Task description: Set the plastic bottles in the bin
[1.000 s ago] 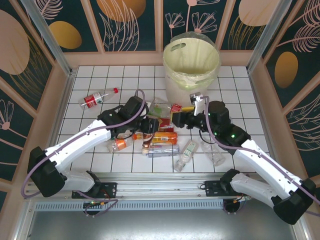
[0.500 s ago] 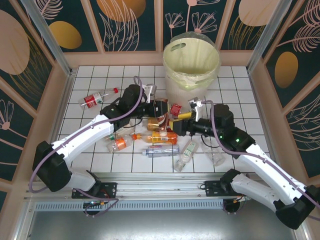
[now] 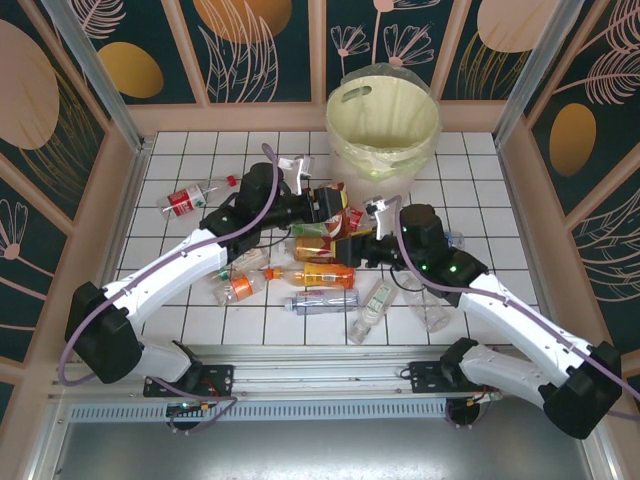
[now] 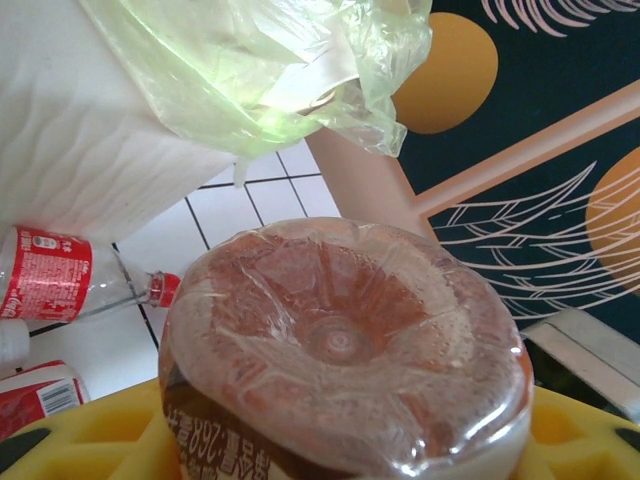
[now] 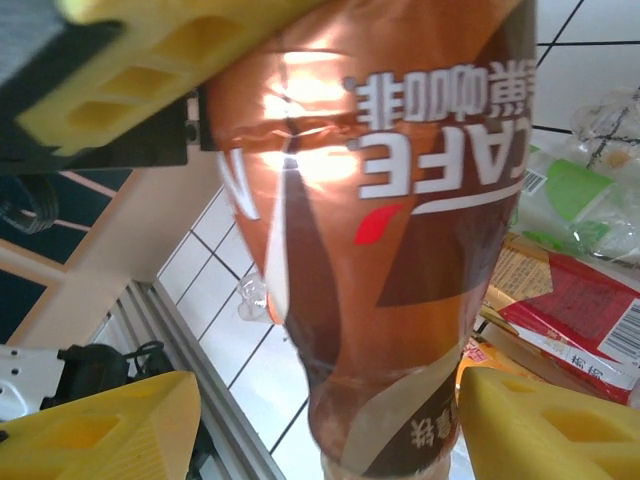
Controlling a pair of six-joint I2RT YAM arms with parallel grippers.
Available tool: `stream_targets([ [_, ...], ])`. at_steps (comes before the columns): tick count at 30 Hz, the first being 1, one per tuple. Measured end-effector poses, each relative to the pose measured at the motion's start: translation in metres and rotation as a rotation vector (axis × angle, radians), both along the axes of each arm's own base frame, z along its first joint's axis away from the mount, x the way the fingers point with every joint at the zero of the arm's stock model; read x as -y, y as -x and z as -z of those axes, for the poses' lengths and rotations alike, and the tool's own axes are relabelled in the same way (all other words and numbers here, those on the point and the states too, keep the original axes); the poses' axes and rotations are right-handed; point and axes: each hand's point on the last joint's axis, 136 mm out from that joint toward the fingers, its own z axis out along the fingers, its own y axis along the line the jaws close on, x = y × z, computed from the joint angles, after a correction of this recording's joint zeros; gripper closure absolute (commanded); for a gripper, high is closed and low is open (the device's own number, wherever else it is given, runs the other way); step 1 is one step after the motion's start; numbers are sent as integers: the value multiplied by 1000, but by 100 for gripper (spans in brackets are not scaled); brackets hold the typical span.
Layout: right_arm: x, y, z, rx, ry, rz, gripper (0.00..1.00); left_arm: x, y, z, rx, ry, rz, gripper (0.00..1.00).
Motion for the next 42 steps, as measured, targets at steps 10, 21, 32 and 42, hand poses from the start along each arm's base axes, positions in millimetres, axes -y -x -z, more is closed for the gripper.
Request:
stream_targets([
  [10,-4,-12,2,17,0,34,50,5,3,-7,-26,44,20,49],
  [21,-4,-14,1,36,6,38,62,7,0,-10,-31,44,27,42],
  [32,-4,-13,-14,75,-9,30,63,3,-5,-43,46,58,17,1],
  [42,-13,-26,-52,69,-7,43,63,-32,-12,-164,341,70,-97,2],
])
